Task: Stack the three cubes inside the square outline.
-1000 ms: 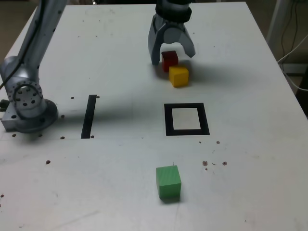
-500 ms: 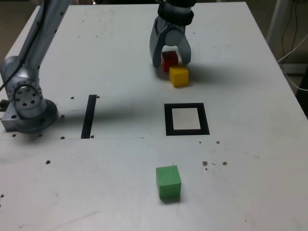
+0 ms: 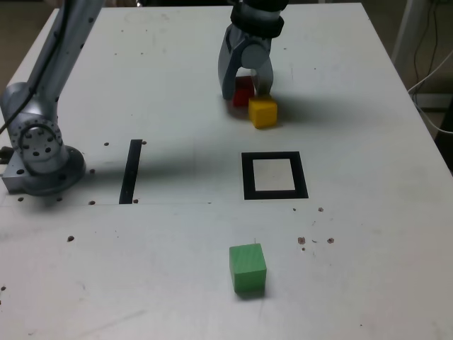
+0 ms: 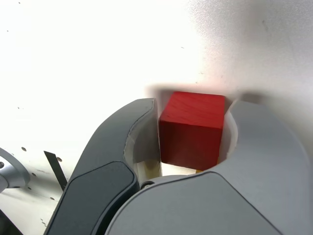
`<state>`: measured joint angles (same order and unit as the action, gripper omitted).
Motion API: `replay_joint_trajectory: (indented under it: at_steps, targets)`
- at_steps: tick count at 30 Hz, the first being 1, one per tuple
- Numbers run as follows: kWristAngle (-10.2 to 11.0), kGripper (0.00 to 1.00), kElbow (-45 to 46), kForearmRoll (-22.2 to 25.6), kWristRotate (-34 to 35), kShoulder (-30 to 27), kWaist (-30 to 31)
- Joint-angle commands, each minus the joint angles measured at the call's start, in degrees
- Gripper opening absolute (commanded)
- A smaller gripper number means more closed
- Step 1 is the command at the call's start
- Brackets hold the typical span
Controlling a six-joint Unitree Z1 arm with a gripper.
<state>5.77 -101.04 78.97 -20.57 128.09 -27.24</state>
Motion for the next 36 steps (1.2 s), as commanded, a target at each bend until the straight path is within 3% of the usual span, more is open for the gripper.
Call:
replay_joint_trajectory:
  at_steps: [1,16,25,36]
  targets:
    - [0.0,0.29,-0.1,0.3,-0.1,-0.4,0.2]
    - [0.0,0.29,0.1,3.3,0.2,-6.8,3.1]
    - [-0.7,0.29,0.3,6.7,4.2,-11.6,11.6]
    - [-4.4,0.29,3.9,5.1,11.4,-12.1,22.3]
